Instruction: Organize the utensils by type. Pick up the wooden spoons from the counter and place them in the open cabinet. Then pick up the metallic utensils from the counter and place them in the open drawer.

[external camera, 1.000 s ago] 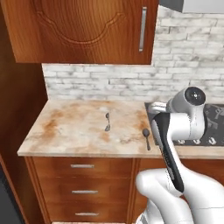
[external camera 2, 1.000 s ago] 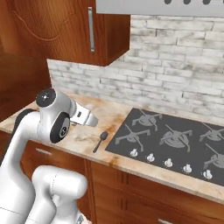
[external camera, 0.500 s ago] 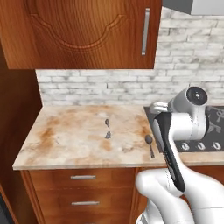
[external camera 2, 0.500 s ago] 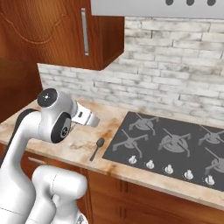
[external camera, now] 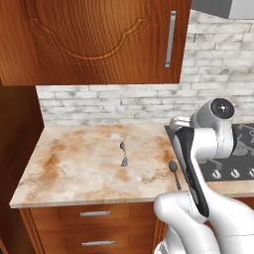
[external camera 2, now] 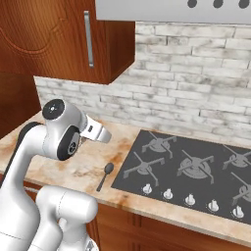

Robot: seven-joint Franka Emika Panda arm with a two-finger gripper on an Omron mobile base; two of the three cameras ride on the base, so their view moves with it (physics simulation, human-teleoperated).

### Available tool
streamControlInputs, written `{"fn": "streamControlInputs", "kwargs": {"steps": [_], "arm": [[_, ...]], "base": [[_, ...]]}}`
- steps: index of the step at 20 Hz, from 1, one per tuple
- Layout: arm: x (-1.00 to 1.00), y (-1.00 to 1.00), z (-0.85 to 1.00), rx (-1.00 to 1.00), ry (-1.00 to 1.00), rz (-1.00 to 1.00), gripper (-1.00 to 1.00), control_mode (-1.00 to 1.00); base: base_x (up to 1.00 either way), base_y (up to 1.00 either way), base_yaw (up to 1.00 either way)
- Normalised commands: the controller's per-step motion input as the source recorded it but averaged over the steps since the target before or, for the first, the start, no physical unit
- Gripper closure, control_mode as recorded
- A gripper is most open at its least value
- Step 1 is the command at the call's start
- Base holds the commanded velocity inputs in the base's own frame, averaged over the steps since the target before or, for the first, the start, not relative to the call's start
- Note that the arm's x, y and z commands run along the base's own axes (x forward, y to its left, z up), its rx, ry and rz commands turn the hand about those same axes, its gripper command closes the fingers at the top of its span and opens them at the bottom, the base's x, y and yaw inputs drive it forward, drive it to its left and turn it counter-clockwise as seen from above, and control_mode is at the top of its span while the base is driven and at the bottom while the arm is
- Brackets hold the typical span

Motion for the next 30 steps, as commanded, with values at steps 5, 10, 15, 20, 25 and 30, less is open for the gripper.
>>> {"fn": "streamControlInputs", "kwargs": {"steps": [5,10,15,20,25,30], "arm": [[-0.27,-0.04,-0.36,-0.01,0.21,0.0,-1.0,-1.0],[-0.3,0.0,-0.26,0.0,0.22,0.01,-1.0,-1.0],[-0.2,0.0,-0.32,0.0,0.17,0.13,-1.0,-1.0],[-0.11,0.0,-0.36,0.0,0.11,0.18,-1.0,-1.0],[0.26,0.17,-0.59,0.0,0.06,0.02,-1.0,-1.0],[0.41,0.16,-0.68,0.0,0.01,0.0,-1.0,-1.0]], "base": [[0.0,0.0,0.0],[0.0,0.0,0.0],[0.0,0.0,0.0],[0.0,0.0,0.0],[0.0,0.0,0.0],[0.0,0.0,0.0]]}}
